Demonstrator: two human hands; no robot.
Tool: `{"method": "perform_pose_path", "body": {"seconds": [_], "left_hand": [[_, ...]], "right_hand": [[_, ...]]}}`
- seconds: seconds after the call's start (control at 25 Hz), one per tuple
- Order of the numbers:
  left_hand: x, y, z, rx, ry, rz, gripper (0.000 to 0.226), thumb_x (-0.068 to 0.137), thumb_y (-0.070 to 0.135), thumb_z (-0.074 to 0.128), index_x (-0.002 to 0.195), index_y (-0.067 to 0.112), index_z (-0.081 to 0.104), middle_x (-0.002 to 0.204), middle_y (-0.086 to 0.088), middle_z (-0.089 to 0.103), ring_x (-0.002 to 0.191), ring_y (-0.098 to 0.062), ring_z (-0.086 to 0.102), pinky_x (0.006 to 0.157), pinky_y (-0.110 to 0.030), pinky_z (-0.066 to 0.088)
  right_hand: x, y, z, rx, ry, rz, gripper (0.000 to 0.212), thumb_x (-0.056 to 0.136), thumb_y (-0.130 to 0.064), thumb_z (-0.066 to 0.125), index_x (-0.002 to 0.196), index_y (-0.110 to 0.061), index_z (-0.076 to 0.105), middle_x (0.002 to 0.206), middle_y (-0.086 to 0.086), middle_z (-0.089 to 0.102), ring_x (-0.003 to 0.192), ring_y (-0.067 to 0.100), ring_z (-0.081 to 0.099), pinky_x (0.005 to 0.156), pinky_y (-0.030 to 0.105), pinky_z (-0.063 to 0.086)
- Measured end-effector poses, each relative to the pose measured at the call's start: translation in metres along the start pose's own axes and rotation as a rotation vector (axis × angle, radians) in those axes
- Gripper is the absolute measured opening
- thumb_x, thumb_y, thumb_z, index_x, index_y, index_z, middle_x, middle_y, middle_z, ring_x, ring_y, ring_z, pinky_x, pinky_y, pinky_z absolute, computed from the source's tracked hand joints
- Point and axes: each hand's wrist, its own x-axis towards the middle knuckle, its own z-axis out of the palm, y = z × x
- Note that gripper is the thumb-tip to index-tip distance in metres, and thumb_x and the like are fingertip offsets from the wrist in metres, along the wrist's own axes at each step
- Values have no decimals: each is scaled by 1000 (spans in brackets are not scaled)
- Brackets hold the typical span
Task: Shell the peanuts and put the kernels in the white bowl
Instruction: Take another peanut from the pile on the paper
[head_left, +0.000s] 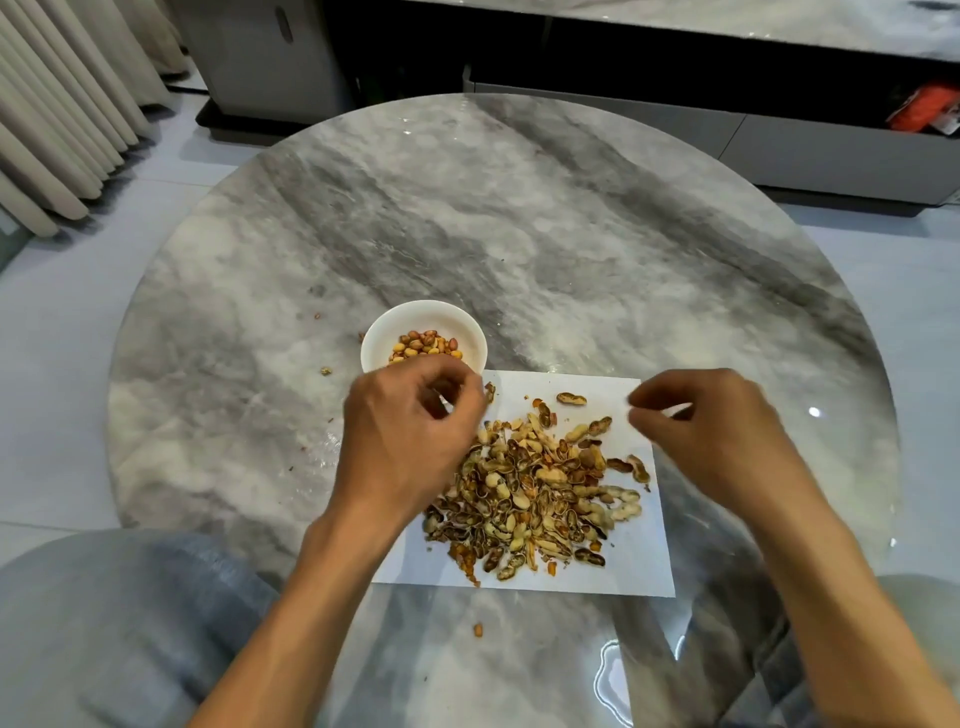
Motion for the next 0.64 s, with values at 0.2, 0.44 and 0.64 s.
{"method": "perform_pose_path", "body": {"seconds": [0.2, 0.44, 0.64], "left_hand": [[3, -11, 2, 283, -51, -93, 37, 92, 36, 66, 127, 25, 65, 92, 10, 73, 82, -19, 69, 77, -34, 50], [-9, -5, 3, 227, -134, -127, 22, 90, 36, 68, 111, 30, 74, 79, 18, 67, 72, -10, 64, 70, -24, 43], [-11, -6, 10, 142, -171, -129, 20, 89, 34, 70, 108, 29, 75, 80, 17, 68, 70, -2, 61, 67, -21, 44]], "right_hand": [[16, 29, 7, -72, -50, -14, 22, 89, -18, 73, 109, -30, 72, 106, -8, 70, 88, 11, 65, 79, 31, 50], [35, 30, 58, -205, -65, -228, 20, 92, -24, 68, 111, -25, 72, 115, -3, 65, 105, 21, 58, 80, 35, 47], [35, 28, 62, -81, -12, -207, 6, 90, -28, 72, 89, -22, 70, 93, -8, 67, 76, 7, 57, 61, 23, 39]]}}
